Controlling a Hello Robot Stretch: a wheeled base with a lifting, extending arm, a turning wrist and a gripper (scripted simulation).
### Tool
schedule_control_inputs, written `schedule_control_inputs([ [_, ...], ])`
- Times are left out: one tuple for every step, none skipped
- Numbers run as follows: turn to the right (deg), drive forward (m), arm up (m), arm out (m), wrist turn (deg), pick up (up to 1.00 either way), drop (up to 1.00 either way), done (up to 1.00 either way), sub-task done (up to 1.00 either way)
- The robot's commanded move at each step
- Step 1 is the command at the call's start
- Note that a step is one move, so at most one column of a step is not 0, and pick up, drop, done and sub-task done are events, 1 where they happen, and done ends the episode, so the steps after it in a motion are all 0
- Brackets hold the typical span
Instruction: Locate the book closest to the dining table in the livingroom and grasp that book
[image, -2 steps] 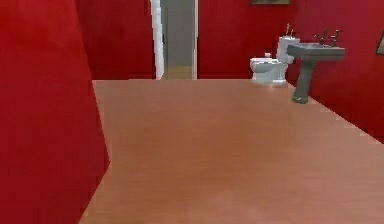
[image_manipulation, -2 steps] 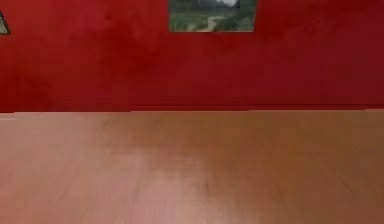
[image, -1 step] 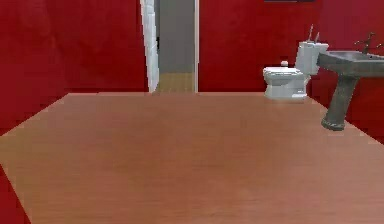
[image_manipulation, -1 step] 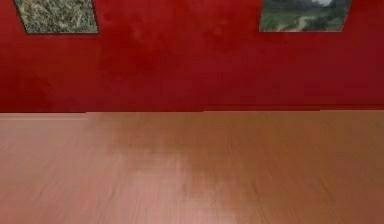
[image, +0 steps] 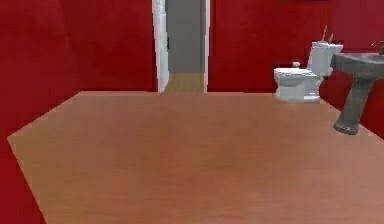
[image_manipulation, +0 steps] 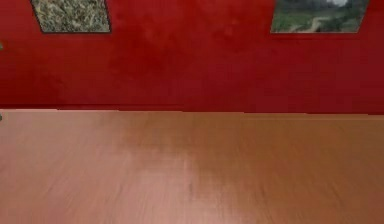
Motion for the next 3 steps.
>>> schedule_control_inputs([
  [0.0,1.0,0.0,0.0,0.0,0.0,0.0,0.0,0.0],
  [0.0,1.0,0.0,0.0,0.0,0.0,0.0,0.0,0.0],
  [0.0,1.0,0.0,0.0,0.0,0.0,0.0,0.0,0.0],
])
